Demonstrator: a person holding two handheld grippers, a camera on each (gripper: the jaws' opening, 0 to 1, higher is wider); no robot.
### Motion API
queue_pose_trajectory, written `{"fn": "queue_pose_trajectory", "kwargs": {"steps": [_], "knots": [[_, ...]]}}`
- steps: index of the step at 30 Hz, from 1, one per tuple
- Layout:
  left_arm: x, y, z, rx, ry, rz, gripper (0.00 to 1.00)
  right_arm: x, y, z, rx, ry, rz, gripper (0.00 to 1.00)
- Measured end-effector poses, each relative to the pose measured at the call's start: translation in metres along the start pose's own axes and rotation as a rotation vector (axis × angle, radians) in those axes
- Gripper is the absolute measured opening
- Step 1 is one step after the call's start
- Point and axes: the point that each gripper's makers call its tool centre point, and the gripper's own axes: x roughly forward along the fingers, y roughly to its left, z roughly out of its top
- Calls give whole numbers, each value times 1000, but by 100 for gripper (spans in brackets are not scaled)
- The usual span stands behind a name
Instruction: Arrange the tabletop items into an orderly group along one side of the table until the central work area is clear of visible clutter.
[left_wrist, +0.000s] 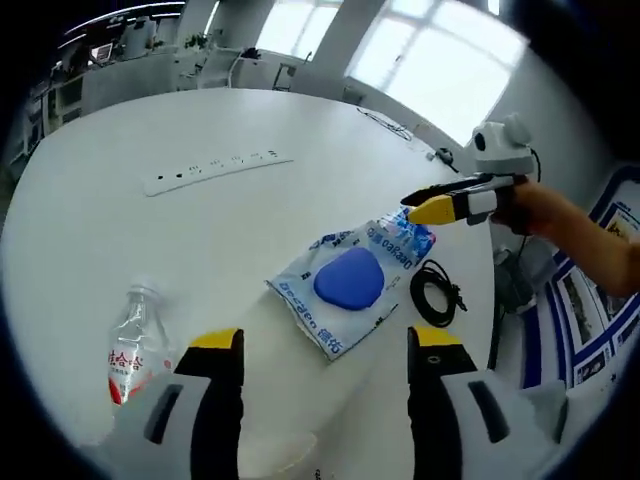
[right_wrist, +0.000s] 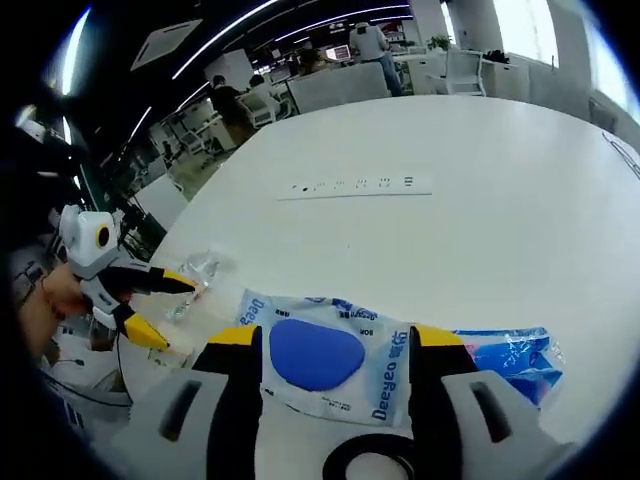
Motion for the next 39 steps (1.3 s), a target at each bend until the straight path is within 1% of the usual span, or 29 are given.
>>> {"fn": "queue_pose_trajectory", "kwargs": {"steps": [5, 9, 13, 15, 18, 20, 21, 22, 30, 31, 37, 39], "knots": [[-13, -3, 5, 25, -24, -4, 70, -6, 12, 4, 22, -23, 26, 60], [-24, -6, 8, 26, -43, -7, 72, -12, 23, 9, 24, -37, 50, 61], [-38, -5, 10, 46, -61, 2, 73, -16, 33, 14, 36, -57, 79, 60], [-46, -4, 10, 45, -74, 5, 73, -18, 39, 15, 18, -64, 84, 59], [-60, -3, 10, 41, -95, 14, 73, -19, 49, 18, 31, -73, 113, 59], [-68, -2, 9, 37, -106, 16, 73, -18, 59, 19, 38, -78, 139, 60], [-70, -2, 8, 36, -109, 17, 73, -18, 60, 19, 38, -77, 142, 60], [-77, 0, 7, 31, -118, 23, 73, -18, 66, 20, 36, -79, 153, 60], [-109, 13, 1, -1, -168, 59, 74, -15, 93, 31, 43, -93, 216, 61], [-111, 13, 0, -2, -171, 60, 74, -14, 96, 32, 41, -93, 221, 61], [-133, 22, -12, -29, -198, 93, 74, -8, 111, 35, 29, -84, 257, 60], [-140, 26, -16, -35, -206, 101, 74, -5, 122, 35, 41, -83, 277, 60]]}}
